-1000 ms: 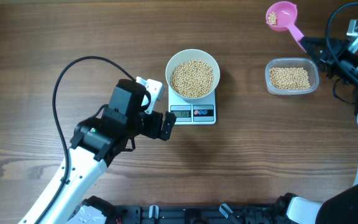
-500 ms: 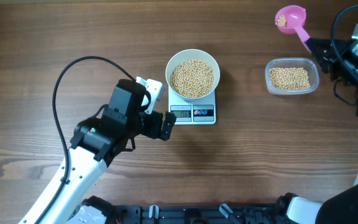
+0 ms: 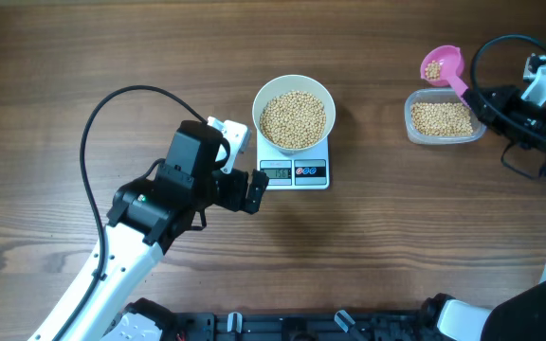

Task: Scoop item into bowl and weigh 150g on scale
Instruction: 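Lower the scoop over the clear tub and tip soybeans into it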

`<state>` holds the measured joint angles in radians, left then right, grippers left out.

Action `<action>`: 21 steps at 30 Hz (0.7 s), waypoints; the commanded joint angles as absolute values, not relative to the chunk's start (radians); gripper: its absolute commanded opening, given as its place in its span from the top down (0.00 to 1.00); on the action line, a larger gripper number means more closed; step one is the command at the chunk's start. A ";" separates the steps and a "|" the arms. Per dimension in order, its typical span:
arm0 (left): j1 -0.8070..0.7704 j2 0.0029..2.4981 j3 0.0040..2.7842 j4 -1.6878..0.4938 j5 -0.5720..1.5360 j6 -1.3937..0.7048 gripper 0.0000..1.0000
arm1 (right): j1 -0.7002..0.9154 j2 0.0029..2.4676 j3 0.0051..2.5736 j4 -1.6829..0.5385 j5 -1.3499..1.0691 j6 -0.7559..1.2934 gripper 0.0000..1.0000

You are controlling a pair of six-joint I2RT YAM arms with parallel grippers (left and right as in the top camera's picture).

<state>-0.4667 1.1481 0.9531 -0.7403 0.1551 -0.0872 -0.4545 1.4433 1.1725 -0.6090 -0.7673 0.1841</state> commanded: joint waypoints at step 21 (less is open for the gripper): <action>-0.469 1.152 0.957 -0.737 0.164 -0.067 0.00 | -0.319 1.422 1.191 -0.760 -0.147 -0.430 0.96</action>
<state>-0.4667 1.1481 0.9531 -0.7399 0.1555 -0.0872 -0.3599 1.4422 1.1732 -0.7650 -0.2905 -0.3347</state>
